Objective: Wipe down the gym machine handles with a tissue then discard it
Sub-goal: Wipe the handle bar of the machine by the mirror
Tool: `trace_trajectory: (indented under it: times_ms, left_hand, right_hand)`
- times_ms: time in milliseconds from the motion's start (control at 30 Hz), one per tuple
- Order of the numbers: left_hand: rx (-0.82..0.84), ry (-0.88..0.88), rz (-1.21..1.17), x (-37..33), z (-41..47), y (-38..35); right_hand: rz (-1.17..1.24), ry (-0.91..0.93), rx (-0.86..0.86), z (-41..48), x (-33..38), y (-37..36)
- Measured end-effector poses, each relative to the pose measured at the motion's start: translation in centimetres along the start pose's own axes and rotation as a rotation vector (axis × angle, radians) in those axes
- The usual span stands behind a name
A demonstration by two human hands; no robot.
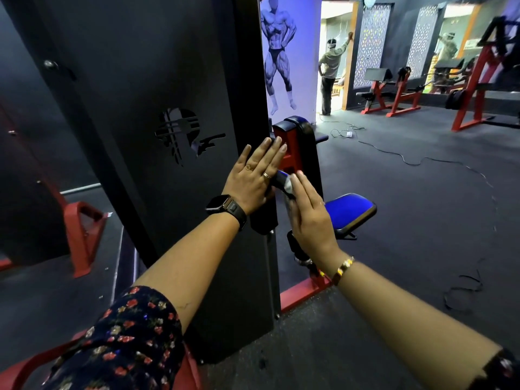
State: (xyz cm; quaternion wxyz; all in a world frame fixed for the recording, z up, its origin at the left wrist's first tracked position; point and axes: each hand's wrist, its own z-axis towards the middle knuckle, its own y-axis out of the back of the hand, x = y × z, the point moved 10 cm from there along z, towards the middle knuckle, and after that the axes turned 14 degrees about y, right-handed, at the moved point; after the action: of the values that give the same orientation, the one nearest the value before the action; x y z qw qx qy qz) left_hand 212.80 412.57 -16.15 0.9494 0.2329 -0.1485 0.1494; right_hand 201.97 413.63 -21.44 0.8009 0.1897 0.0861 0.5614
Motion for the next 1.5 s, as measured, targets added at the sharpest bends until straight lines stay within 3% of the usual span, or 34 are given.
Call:
trace_trajectory:
  times_ms: [233, 500, 733, 967, 1167, 1300, 1433, 1500]
  left_hand:
    - [0.001, -0.037, -0.007, -0.2, -0.4, 0.6]
    - [0.030, -0.061, 0.037, -0.2, -0.3, 0.0]
    - [0.083, -0.023, 0.056, -0.4, -0.3, -0.8]
    - [0.132, -0.042, -0.083, -1.1, -0.4, 0.1]
    - [0.193, -0.087, -0.234, -2.1, -0.9, 1.3]
    - [0.254, -0.033, -0.262, -2.4, -1.2, 1.2]
    - [0.284, -0.026, -0.260, -2.3, -1.3, 1.3]
    - [0.295, -0.036, -0.256, -2.2, -1.3, 1.2]
  right_hand:
    - [-0.252, 0.134, 0.147, -7.8, 2.2, -2.8]
    - [-0.158, 0.140, 0.018, -0.2, 0.9, -1.2]
    - [0.021, -0.191, -0.001, 4.3, -1.8, -0.1]
    - [0.141, -0.207, -0.072, -0.4, -2.2, -0.6]
    - [0.523, -0.611, -0.128, -8.5, -3.2, -2.8]
    - [0.545, -0.874, -0.204, -11.6, -3.5, -3.4]
    - [0.484, -0.828, -0.381, -6.3, -3.0, -1.0]
    - [0.401, -0.707, -0.307, -1.9, -3.0, -0.3]
